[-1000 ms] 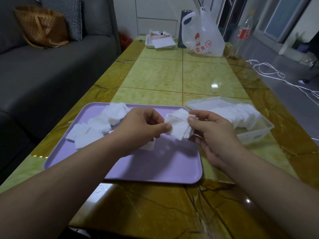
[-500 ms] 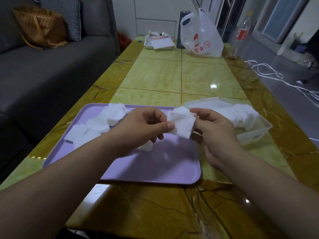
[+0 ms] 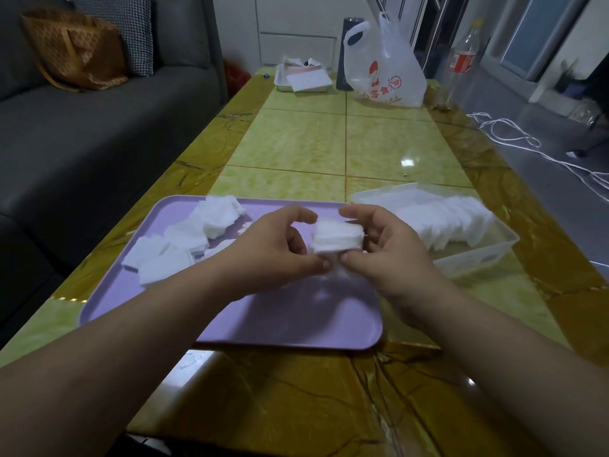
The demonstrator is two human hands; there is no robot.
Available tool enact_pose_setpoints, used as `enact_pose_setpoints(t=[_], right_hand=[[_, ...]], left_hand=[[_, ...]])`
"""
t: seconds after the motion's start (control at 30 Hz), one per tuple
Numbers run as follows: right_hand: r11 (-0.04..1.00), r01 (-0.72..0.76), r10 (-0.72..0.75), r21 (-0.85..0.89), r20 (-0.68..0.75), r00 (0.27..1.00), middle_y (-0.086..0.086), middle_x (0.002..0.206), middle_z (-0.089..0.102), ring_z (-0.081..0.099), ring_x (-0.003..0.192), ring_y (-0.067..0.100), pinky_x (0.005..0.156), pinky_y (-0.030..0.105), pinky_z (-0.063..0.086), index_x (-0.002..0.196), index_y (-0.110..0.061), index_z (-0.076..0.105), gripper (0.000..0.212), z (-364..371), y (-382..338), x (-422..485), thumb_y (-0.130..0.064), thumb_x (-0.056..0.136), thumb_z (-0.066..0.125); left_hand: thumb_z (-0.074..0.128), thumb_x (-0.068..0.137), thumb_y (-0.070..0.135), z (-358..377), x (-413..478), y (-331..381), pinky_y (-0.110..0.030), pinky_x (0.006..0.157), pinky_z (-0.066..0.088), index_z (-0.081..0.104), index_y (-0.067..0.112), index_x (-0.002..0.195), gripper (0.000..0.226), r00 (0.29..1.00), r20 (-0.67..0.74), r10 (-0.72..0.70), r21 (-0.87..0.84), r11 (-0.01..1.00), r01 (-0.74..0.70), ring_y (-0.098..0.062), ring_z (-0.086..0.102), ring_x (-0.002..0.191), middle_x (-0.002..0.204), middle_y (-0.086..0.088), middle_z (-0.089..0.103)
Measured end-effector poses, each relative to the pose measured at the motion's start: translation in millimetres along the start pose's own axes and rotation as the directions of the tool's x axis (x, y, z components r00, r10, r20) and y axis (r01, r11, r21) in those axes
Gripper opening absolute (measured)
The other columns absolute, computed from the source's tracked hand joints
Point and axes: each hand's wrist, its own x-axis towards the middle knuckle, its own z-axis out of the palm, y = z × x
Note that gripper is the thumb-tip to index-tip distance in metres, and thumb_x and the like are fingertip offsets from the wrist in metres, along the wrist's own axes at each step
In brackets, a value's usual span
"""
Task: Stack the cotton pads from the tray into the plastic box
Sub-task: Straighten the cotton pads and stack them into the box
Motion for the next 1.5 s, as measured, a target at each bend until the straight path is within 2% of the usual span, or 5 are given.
enact_pose_setpoints(t=[0.2, 0.57, 0.93, 1.2, 1.5], right_hand=[[0.977, -0.01, 0.038, -0.213, 0.131, 0.991, -0.004, 0.123, 0.065, 0.067, 0.109, 0.015, 0.088, 0.018, 0.053, 0.123, -0.028, 0.06, 0.065, 7, 1, -9, -0.002, 0.064, 0.066], [0.972, -0.108, 0.137, -0.208, 0.134, 0.981, -0.007, 0.146, 0.047, 0.059, 0.124, 0.014, 0.105, 0.031, 0.051, 0.152, -0.032, 0.041, 0.096, 17, 5, -9, -0.01, 0.06, 0.058], [0.998, -0.063, 0.064, 0.009, -0.028, 0.998, 0.006, 0.1, 0.079, 0.075, 0.096, 0.021, 0.085, 0.037, 0.06, 0.109, -0.016, 0.074, 0.031, -44, -35, -14, -0.013, 0.079, 0.073], [0.972, 0.01, -0.123, -0.234, -0.476, 0.871, -0.011, 0.094, 0.066, 0.062, 0.08, 0.001, 0.06, 0.014, 0.046, 0.106, -0.027, 0.058, 0.026, -91, -34, -17, -0.026, 0.085, 0.073], [0.929, -0.053, -0.152, -0.366, -0.51, 0.847, -0.013, 0.092, 0.056, 0.059, 0.08, 0.009, 0.071, 0.041, 0.053, 0.115, -0.021, 0.044, 0.026, -117, -15, -11, -0.025, 0.094, 0.059]], left_hand=[[0.084, 0.073, 0.036, 6, 0, 3, -0.019, 0.048, 0.035, 0.07, 0.029, 0.095, 0.027, 0.998, 0.066, 0.019, 0.324, 0.945, -0.039, 0.002, 0.055, 0.049, 0.059, 0.009, 0.064], [0.078, 0.08, 0.032, 18, -1, 0, -0.014, 0.05, 0.035, 0.064, 0.028, 0.097, 0.022, 0.998, 0.054, 0.036, 0.269, 0.962, -0.049, 0.0, 0.054, 0.057, 0.069, 0.009, 0.063], [0.073, 0.088, 0.038, 23, 4, 47, -0.035, 0.053, 0.035, 0.071, 0.027, 0.11, 0.025, 0.995, 0.069, 0.078, -0.3, 0.952, -0.054, -0.021, 0.046, 0.058, 0.066, -0.003, 0.058], [0.074, 0.088, 0.033, 88, 38, 85, -0.024, 0.068, 0.049, 0.067, 0.031, 0.107, 0.02, 0.969, -0.004, 0.247, 0.24, 0.941, -0.239, 0.002, 0.058, 0.066, 0.091, 0.016, 0.069], [0.067, 0.093, 0.047, 98, 41, 81, -0.026, 0.051, 0.037, 0.051, 0.019, 0.052, 0.053, 0.97, 0.15, 0.192, 0.49, 0.838, -0.242, -0.009, 0.047, 0.048, 0.047, 0.004, 0.048]])
